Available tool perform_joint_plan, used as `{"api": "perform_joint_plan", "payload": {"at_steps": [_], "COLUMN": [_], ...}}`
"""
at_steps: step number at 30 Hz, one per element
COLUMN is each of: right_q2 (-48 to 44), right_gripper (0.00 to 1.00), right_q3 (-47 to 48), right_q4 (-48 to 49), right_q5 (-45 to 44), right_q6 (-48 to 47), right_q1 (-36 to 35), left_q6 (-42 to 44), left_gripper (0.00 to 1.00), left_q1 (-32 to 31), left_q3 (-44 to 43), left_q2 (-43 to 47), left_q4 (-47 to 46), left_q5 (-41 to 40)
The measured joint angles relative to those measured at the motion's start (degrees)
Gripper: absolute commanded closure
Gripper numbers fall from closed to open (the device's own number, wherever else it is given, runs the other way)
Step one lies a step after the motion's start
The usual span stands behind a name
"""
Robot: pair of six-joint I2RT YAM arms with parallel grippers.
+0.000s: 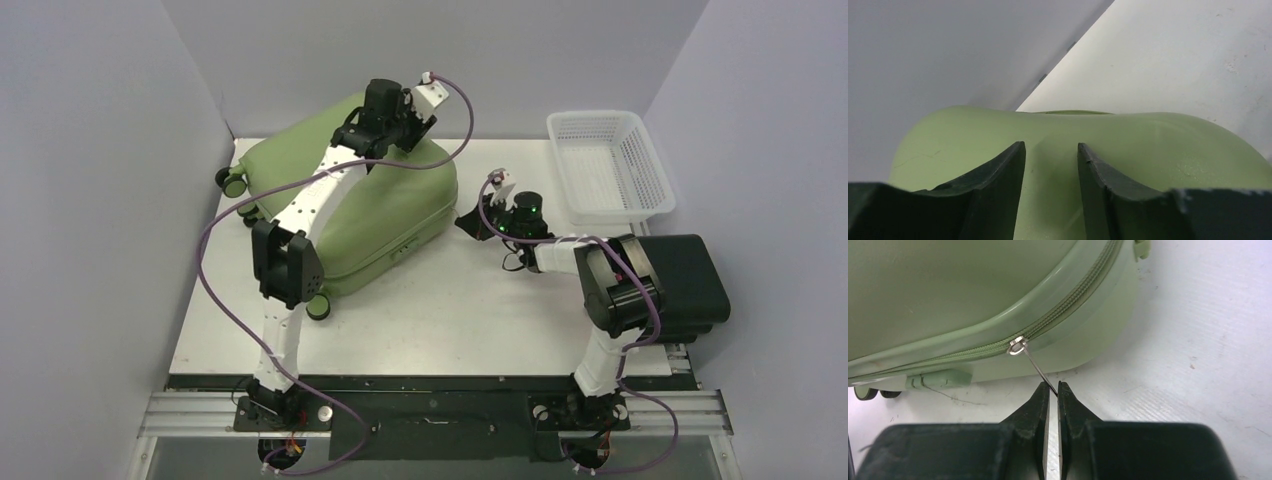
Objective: Open, take out, and arrange the luggage
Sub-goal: Unzip the luggage at the center of the board.
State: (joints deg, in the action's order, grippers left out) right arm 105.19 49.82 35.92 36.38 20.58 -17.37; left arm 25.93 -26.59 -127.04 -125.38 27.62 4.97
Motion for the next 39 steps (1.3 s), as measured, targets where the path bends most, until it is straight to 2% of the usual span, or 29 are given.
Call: {"api": "perform_joint_plan", "payload": {"at_steps": [2,3,5,9,11,14,17,23,28,31,35,39], "right_q2": [0.0,0.0,-0.2,-1.4,-1.9,-2.3,-2.9,-3.1,-4.1,-6.3,-9.0,-11.7], "right_gripper": [1.00,1.00,1.00,1.00,1.00,1.00,1.00,1.00,1.00,1.00,1.00,1.00], "right_q3": [-0.1,-0.2,-0.8,-2.0,-2.1,-2.3,-2.4,-2.6,-4.2,-6.2,-8.9,-10.5], "right_q4": [0.6,0.9,1.6,1.9,1.9,2.1,2.2,3.6,4.8,3.0,-1.9,-7.0], "right_q5": [-0.4,-0.5,-0.5,-0.9,-1.2,-1.9,-2.8,-3.6,-1.4,-0.1,1.2,1.5], "right_q6": [0.2,0.3,0.5,0.2,0.0,-0.2,-0.3,-0.8,-2.9,-5.7,-10.1,-14.5], "right_q1": [0.4,0.5,0.5,0.6,0.6,0.6,0.6,0.8,0.8,0.8,0.7,0.0], "left_q6": [-0.2,-1.0,-3.6,-9.9,-11.6,-13.4,-15.7,-24.9,-30.2,-33.4,-35.1,-35.1], "left_gripper": [0.40,0.30,0.21,0.07,0.04,0.03,0.03,0.03,0.03,0.03,0.04,0.04], "left_q1": [0.2,0.2,0.2,0.3,0.5,0.8,1.8,6.9,12.2,15.5,20.3,23.4], "left_q3": [-0.1,-0.9,-3.7,-11.4,-14.5,-17.9,-19.8,-25.4,-25.8,-21.0,-9.5,-7.1], "left_q2": [0.1,-0.1,-1.2,-6.2,-9.0,-12.4,-14.6,-18.7,-18.8,-15.9,-8.5,-6.4], "left_q4": [0.2,0.2,1.7,3.0,2.0,0.4,-1.4,-0.9,-1.4,-3.0,-4.5,-3.5], "left_q5": [0.0,-0.6,-3.3,-15.7,-21.4,-26.9,-29.0,-23.0,-16.7,-12.4,-9.8,-11.5]}}
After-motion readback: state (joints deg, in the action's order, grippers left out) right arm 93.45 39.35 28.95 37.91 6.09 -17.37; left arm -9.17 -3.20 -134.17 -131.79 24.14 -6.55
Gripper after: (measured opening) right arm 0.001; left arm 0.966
